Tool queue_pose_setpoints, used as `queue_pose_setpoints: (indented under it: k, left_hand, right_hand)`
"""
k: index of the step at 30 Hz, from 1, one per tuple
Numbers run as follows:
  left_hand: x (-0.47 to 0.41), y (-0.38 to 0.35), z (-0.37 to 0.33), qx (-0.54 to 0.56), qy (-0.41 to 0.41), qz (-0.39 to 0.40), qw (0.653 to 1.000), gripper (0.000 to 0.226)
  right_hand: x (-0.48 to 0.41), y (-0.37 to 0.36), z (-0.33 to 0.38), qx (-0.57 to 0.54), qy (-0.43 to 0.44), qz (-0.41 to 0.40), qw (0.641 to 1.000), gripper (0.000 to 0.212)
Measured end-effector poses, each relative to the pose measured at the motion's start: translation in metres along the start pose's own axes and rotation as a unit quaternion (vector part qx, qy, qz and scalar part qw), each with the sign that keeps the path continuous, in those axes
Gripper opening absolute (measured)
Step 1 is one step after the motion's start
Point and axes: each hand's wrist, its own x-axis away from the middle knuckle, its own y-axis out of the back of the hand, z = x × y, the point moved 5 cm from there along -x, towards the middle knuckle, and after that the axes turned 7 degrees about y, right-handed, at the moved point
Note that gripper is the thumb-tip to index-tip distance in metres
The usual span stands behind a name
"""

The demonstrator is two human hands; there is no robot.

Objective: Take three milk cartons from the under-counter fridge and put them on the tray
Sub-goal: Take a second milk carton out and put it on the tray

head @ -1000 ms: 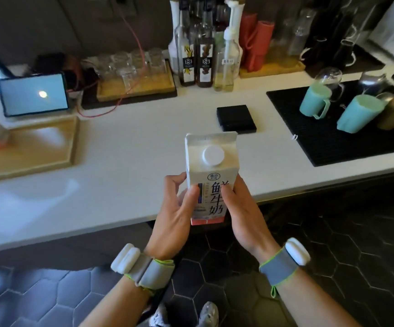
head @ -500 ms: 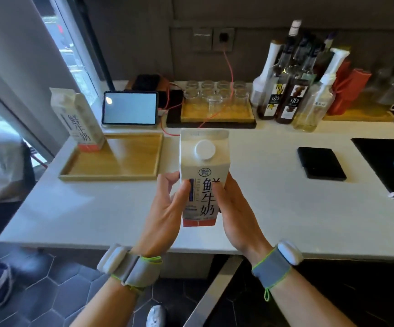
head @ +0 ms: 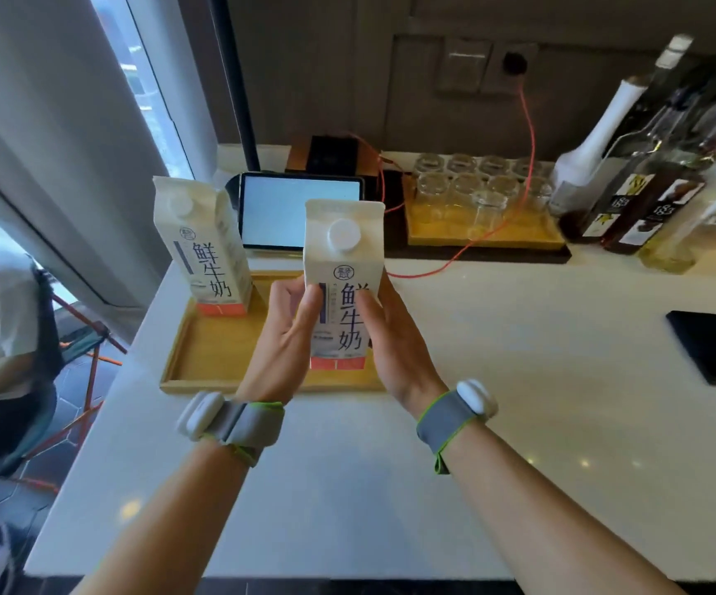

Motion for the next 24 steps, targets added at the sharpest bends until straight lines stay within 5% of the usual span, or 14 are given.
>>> queue_pose_setpoints:
  k: [11, 17, 24]
  left_hand:
    - [-0.092, 0.058, 0.038, -0.005, 0.004, -0.062, 0.998, 0.023]
    - [-0.108, 0.064, 0.046, -0.015, -0.027, -0.079, 0.996, 0.01]
    - [-0.109, 0.063, 0.038, -0.044, -0.087, -0.096, 0.991, 0.008]
  right_hand:
    - [-0.095, -0.054, -0.061, 0.0, -0.037, 0.017, 0.999, 0.069]
    - [-0.112, -0.065, -0.074, -0.046, -0.026, 0.011, 0.999, 0.056]
    - [-0.112, -0.064, -0.082, -0.053, -0.035, 0.0, 0.998, 0.065]
